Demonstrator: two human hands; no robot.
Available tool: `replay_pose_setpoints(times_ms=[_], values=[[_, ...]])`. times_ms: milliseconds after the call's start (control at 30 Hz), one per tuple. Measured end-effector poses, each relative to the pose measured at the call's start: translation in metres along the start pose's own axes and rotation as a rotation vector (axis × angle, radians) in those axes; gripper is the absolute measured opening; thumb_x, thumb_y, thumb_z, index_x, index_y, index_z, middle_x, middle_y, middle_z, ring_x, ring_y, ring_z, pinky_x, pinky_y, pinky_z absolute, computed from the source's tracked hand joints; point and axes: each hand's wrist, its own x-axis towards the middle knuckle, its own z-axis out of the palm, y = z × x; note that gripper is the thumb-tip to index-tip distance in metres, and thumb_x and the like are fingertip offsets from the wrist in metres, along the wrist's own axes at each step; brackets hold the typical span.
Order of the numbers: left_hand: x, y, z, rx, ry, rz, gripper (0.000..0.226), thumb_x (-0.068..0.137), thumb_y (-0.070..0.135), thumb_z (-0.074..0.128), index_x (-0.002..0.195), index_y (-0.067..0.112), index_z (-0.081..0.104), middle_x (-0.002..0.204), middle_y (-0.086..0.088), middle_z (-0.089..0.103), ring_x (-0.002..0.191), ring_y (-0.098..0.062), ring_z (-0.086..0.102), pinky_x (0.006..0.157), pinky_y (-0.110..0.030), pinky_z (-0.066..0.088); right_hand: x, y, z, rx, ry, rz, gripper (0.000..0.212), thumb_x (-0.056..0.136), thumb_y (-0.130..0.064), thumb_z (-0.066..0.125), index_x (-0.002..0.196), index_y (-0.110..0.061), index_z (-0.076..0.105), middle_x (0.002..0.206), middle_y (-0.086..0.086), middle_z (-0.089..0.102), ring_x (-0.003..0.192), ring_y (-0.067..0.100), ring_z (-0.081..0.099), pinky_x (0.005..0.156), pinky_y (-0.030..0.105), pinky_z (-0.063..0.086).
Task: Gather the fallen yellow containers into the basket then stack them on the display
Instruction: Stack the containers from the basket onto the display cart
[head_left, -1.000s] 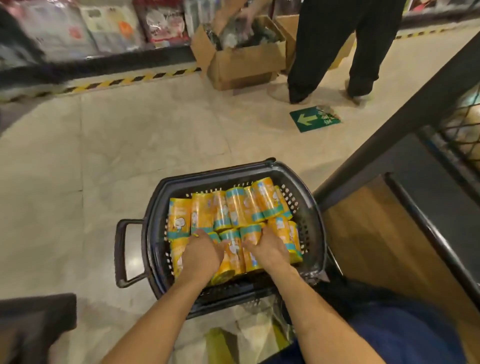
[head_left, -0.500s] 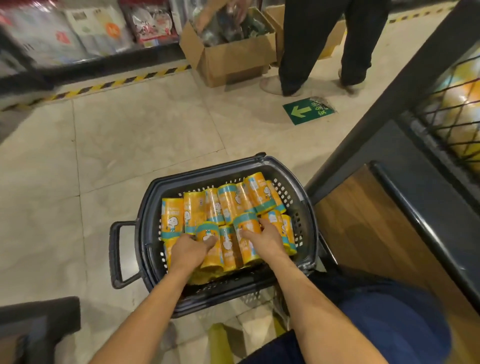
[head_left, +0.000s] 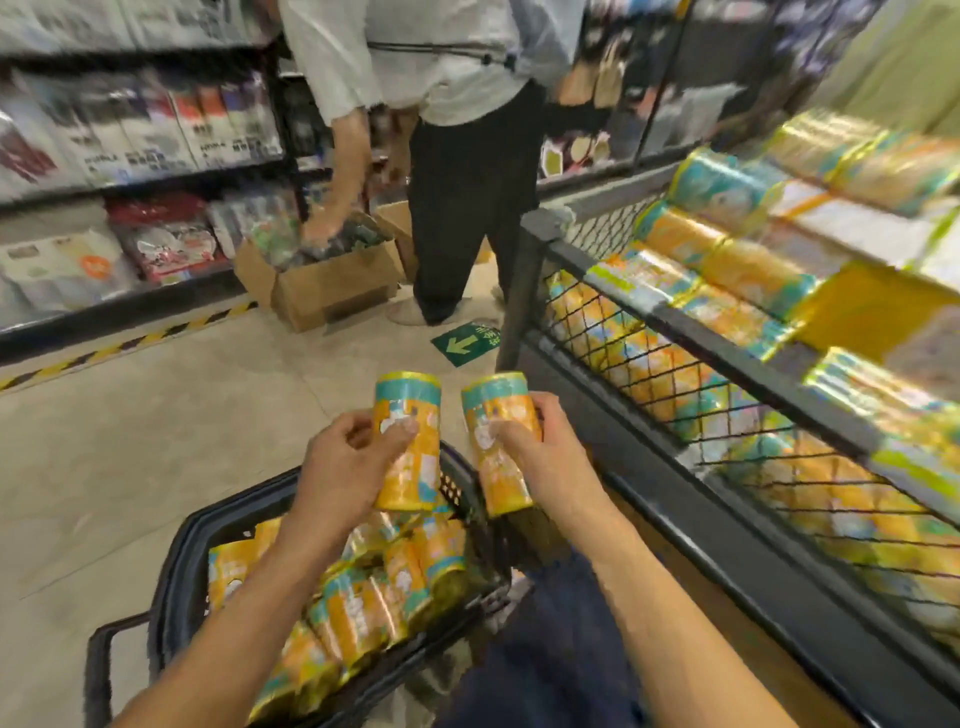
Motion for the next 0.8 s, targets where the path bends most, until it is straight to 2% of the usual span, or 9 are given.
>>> replay_pose_setpoints(times_ms=[133,267,333,433,467,567,633,700,800], values=[[-0.025,0.082,0.049,-0.112,-0.193,0.163,0.026,0.083,0.035,0.083,0.101,0.02,0.072,0.086,0.006,0.078,0.077,-0.005,0.073,0.064,-0.024,0.058,-0.049,-0.059,-0.077,0.076,0.122,-0.109,0.044,0.08,-0.044,0.076,0.119,-0.033,0.057,0.107,-0.005,0.074,0.094,0.013,0.074,0.079,0.04,0.062],[-0.057,0.157,0.113,-0.186,-0.427,0.272,0.057,0.061,0.058,0.079,0.103,0.019,0.075,0.095,-0.002,0.08,0.083,-0.016,0.076,0.07,-0.033,0.063,-0.094,-0.099,-0.156,0.115,0.304,-0.158,0.04,0.093,-0.031,0.072,0.128,-0.025,0.055,0.109,-0.002,0.072,0.085,0.008,0.074,0.062,0.025,0.057],[-0.069,0.186,0.146,-0.225,-0.54,0.304,0.047,0.061,0.057,0.079,0.096,0.025,0.079,0.096,-0.004,0.08,0.086,-0.019,0.075,0.077,-0.04,0.064,-0.113,-0.113,-0.192,0.138,0.387,-0.178,0.048,0.087,-0.035,0.075,0.129,-0.021,0.054,0.111,0.004,0.073,0.085,0.014,0.076,0.064,0.034,0.061],[-0.085,0.223,0.204,-0.225,-0.685,0.375,0.04,0.066,0.054,0.08,0.096,0.029,0.08,0.101,-0.008,0.079,0.095,-0.03,0.073,0.093,-0.061,0.057,-0.14,-0.121,-0.251,0.149,0.551,-0.178,0.073,0.064,-0.052,0.076,0.128,-0.023,0.055,0.115,0.007,0.073,0.096,0.026,0.076,0.082,0.057,0.062],[-0.089,0.234,0.225,-0.209,-0.72,0.404,0.04,0.066,0.055,0.08,0.097,0.029,0.079,0.098,-0.004,0.079,0.095,-0.028,0.074,0.091,-0.058,0.059,-0.147,-0.122,-0.271,0.14,0.614,-0.184,0.076,0.061,-0.054,0.076,0.127,-0.023,0.055,0.114,0.007,0.074,0.098,0.028,0.075,0.085,0.06,0.06],[-0.096,0.263,0.29,-0.146,-0.788,0.501,0.042,0.069,0.049,0.086,0.1,0.022,0.075,0.085,0.006,0.075,0.07,-0.003,0.068,0.064,-0.028,0.054,-0.158,-0.119,-0.329,0.095,0.776,-0.185,0.079,0.054,-0.051,0.077,0.124,-0.021,0.057,0.11,0.008,0.075,0.097,0.027,0.075,0.084,0.052,0.062],[-0.094,0.275,0.338,-0.076,-0.818,0.547,0.032,0.077,0.035,0.088,0.101,0.02,0.072,0.081,0.002,0.072,0.059,-0.003,0.063,0.055,-0.025,0.049,-0.153,-0.116,-0.365,0.01,0.849,-0.141,0.077,0.055,-0.048,0.079,0.123,-0.019,0.058,0.105,0.007,0.076,0.09,0.023,0.075,0.077,0.044,0.06],[-0.083,0.282,0.387,0.053,-0.835,0.614,0.03,0.078,0.033,0.089,0.101,0.024,0.071,0.086,0.003,0.073,0.066,-0.01,0.068,0.058,-0.03,0.054,-0.139,-0.109,-0.4,-0.06,0.862,-0.087,0.081,0.053,-0.048,0.083,0.122,-0.012,0.06,0.104,0.009,0.076,0.091,0.026,0.076,0.079,0.046,0.061],[-0.058,0.28,0.453,0.373,-0.845,0.814,0.043,0.076,0.042,0.088,0.112,0.025,0.07,0.097,0.004,0.072,0.086,-0.018,0.072,0.074,-0.034,0.059,-0.114,-0.097,-0.443,-0.225,0.844,0.0,0.08,0.057,-0.047,0.092,0.121,-0.011,0.059,0.103,0.009,0.074,0.092,0.025,0.075,0.083,0.048,0.063]])
